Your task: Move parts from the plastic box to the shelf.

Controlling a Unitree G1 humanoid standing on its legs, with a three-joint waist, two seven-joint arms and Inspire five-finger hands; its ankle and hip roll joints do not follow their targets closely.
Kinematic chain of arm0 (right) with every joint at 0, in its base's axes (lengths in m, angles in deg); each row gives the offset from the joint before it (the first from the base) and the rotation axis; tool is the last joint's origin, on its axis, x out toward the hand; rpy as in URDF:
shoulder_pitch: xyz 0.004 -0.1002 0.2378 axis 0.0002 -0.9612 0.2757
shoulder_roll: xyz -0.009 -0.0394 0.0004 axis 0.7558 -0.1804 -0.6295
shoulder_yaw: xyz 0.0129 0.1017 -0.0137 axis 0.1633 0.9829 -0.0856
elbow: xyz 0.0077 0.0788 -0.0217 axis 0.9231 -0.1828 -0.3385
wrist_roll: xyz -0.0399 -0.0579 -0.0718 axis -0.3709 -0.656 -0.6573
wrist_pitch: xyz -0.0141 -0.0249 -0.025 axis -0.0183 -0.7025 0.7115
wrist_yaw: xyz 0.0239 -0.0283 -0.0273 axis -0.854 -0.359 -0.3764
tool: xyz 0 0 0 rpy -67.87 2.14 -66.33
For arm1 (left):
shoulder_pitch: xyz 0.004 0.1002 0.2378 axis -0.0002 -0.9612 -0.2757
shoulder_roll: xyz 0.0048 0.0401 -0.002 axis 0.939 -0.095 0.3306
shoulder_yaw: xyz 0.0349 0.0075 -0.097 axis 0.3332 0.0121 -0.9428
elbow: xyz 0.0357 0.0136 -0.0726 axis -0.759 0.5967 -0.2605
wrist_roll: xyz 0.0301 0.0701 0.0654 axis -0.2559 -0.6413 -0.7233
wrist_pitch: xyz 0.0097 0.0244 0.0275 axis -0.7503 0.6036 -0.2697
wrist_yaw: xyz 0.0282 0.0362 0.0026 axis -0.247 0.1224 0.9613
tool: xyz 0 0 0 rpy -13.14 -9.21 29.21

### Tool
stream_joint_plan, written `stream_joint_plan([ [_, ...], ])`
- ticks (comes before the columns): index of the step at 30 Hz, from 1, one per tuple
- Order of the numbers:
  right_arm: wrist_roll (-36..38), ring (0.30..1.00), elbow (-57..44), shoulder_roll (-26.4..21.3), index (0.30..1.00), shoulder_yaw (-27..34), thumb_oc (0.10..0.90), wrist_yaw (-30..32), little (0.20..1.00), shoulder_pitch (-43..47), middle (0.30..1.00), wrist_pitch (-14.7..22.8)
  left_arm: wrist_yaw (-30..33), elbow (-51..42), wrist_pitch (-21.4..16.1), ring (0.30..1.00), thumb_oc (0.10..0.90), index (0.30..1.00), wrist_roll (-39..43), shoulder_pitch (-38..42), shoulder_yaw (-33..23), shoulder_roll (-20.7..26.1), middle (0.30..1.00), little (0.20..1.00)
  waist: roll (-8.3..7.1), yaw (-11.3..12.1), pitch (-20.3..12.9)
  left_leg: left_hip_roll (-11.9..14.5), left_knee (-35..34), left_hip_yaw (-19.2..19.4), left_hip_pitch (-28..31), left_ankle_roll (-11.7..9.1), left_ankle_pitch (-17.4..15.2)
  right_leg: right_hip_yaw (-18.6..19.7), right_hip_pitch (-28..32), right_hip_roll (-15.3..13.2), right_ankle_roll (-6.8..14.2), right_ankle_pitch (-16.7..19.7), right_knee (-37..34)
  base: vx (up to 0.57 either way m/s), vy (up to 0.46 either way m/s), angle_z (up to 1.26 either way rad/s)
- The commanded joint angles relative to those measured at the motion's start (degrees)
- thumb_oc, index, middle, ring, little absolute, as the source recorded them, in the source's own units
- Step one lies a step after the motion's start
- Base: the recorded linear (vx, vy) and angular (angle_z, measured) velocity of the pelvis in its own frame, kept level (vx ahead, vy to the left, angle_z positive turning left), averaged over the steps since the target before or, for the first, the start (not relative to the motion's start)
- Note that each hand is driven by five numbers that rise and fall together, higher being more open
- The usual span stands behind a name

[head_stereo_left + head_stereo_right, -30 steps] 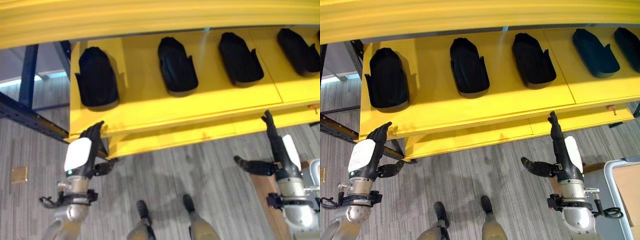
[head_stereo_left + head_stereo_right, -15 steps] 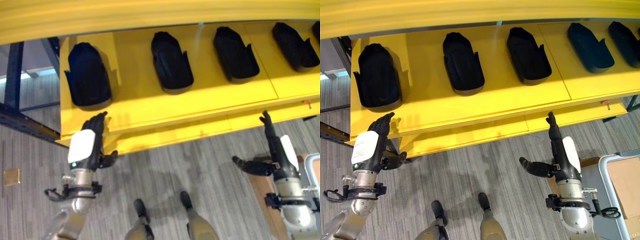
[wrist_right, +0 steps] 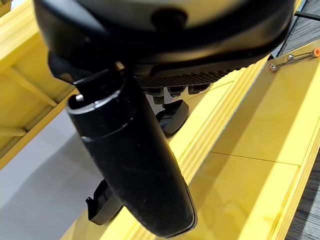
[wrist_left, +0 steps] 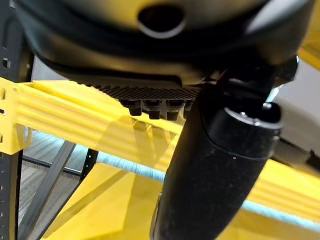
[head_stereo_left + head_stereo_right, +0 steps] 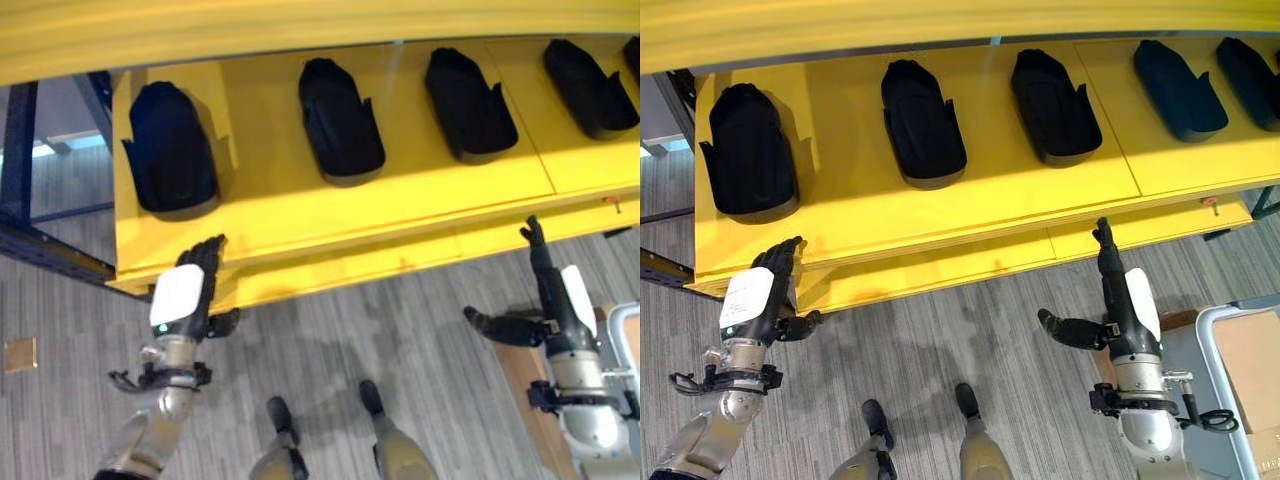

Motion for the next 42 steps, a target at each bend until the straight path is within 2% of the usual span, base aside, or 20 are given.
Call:
stream_joint_plan([
  [1, -0.27, 1.000, -1.76, -2.13, 1.000, 3.06, 0.900, 3.45, 1.000, 2.48, 1.000, 4.68, 5.22, 0.37, -0.73, 1.000, 0.900, 1.000, -2.66, 5.52, -2.98, 1.92, 1.000, 1.000, -0.06, -0.84, -2.03, 4.40, 11.42, -0.26, -3.80, -1.89, -5.64, -1.91, 4.23, 0.06, -0.48, -6.53, 0.30, 0.00, 0.005, -0.04],
  [24, 0.01, 1.000, -2.13, -2.65, 1.000, 2.52, 0.900, 3.28, 1.000, 3.56, 1.000, 4.43, 7.40, 4.56, 3.14, 1.000, 0.900, 1.000, -5.72, 10.10, -3.59, 3.69, 1.000, 1.000, 0.00, -1.46, -1.90, 4.46, 12.09, 0.71, -4.77, -1.99, -6.10, -1.31, 3.29, -0.17, -0.24, -6.25, 0.13, 0.01, 0.007, -0.02],
  [25, 0.07, 1.000, -2.02, -2.67, 1.000, 2.53, 0.900, 3.26, 1.000, 3.67, 1.000, 4.41, 7.41, 4.91, 3.28, 1.000, 0.900, 1.000, -5.74, 10.26, -3.57, 3.74, 1.000, 1.000, 0.14, -1.38, -2.18, 4.31, 12.11, 0.18, -4.25, -2.35, -7.54, -1.32, 3.83, -0.29, -0.09, -6.99, -0.01, 0.00, 0.000, 0.00],
  [26, 0.07, 1.000, -2.11, -2.77, 1.000, 2.46, 0.900, 3.26, 1.000, 3.84, 1.000, 4.50, 7.47, 5.12, 3.33, 1.000, 0.900, 1.000, -5.81, 10.68, -3.47, 3.94, 1.000, 1.000, 0.01, -1.52, -1.82, 4.48, 12.32, 0.73, -4.79, -2.00, -6.29, -1.31, 3.39, -0.21, -0.22, -6.34, 0.13, 0.02, 0.003, -0.05],
  [28, 0.13, 1.000, -2.17, -2.83, 1.000, 2.49, 0.900, 3.10, 1.000, 3.91, 1.000, 4.42, 7.62, 5.49, 3.69, 1.000, 0.900, 1.000, -5.98, 11.35, -3.50, 4.48, 1.000, 1.000, 0.21, -1.46, -2.09, 4.34, 12.24, 0.29, -4.26, -2.39, -7.66, -1.23, 3.89, -0.33, -0.09, -7.04, -0.01, 0.06, 0.012, -0.03],
  [33, 0.32, 1.000, -2.59, -2.92, 1.000, 2.89, 0.900, 2.89, 1.000, 3.72, 1.000, 4.53, 7.88, 6.45, 4.19, 1.000, 0.900, 1.000, -6.43, 12.03, -3.89, 5.32, 1.000, 1.000, 0.33, -1.57, -1.97, 4.29, 12.37, 0.32, -4.43, -2.46, -7.70, -1.15, 3.91, -0.36, -0.08, -7.20, -0.01, 0.02, 0.005, -0.03],
  [34, 0.50, 1.000, -2.66, -3.00, 1.000, 2.92, 0.900, 2.91, 1.000, 3.81, 1.000, 4.58, 7.95, 6.69, 4.39, 1.000, 0.900, 1.000, -6.28, 12.41, -3.88, 5.52, 1.000, 1.000, 0.24, -1.73, -1.66, 4.47, 12.47, 0.92, -4.95, -2.11, -6.39, -1.15, 3.49, -0.30, -0.20, -6.55, 0.15, -0.05, -0.016, -0.01],
  [37, 0.55, 1.000, -2.77, -3.04, 1.000, 3.08, 0.900, 2.84, 1.000, 3.73, 1.000, 4.54, 7.81, 6.91, 4.75, 1.000, 0.900, 1.000, -6.67, 13.02, -3.92, 6.26, 1.000, 1.000, 0.36, -1.89, -1.65, 4.51, 12.66, 1.01, -4.99, -2.19, -6.46, -1.23, 3.57, -0.35, -0.26, -6.65, 0.22, 0.01, 0.001, 0.00],
  [38, 0.54, 1.000, -2.72, -3.01, 1.000, 3.10, 0.900, 2.83, 1.000, 3.75, 1.000, 4.51, 7.80, 6.93, 4.73, 1.000, 0.900, 1.000, -6.66, 13.05, -3.88, 6.27, 1.000, 1.000, 0.48, -1.77, -1.95, 4.35, 12.56, 0.46, -4.50, -2.57, -7.77, -1.23, 4.05, -0.45, -0.13, -7.31, 0.03, 0.00, 0.000, 0.00],
  [39, 0.58, 1.000, -2.82, -3.08, 1.000, 3.16, 0.900, 2.77, 1.000, 3.70, 1.000, 4.54, 7.71, 7.09, 4.79, 1.000, 0.900, 1.000, -6.83, 13.34, -3.86, 6.60, 1.000, 1.000, 0.43, -1.96, -1.66, 4.52, 12.63, 1.01, -4.97, -2.23, -6.45, -1.28, 3.57, -0.34, -0.28, -6.66, 0.22, 0.00, 0.000, 0.00],
  [41, 0.51, 1.000, -2.86, -3.40, 1.000, 3.14, 0.900, 2.73, 1.000, 3.75, 1.000, 4.49, 7.76, 7.71, 4.94, 1.000, 0.900, 1.000, -6.96, 14.09, -3.66, 7.21, 1.000, 1.000, 0.47, -2.08, -1.62, 4.62, 12.75, 1.00, -5.07, -2.27, -6.46, -1.24, 3.57, -0.35, -0.25, -6.62, 0.23, 0.02, -0.003, -0.01],
  [42, 0.50, 1.000, -2.81, -3.37, 1.000, 3.16, 0.900, 2.73, 1.000, 3.77, 1.000, 4.47, 7.77, 7.76, 4.92, 1.000, 0.900, 1.000, -6.95, 14.15, -3.59, 7.22, 1.000, 1.000, 0.60, -1.95, -1.92, 4.47, 12.69, 0.45, -4.60, -2.65, -7.78, -1.24, 4.05, -0.44, -0.11, -7.27, 0.04, 0.09, 0.013, 0.00],
])
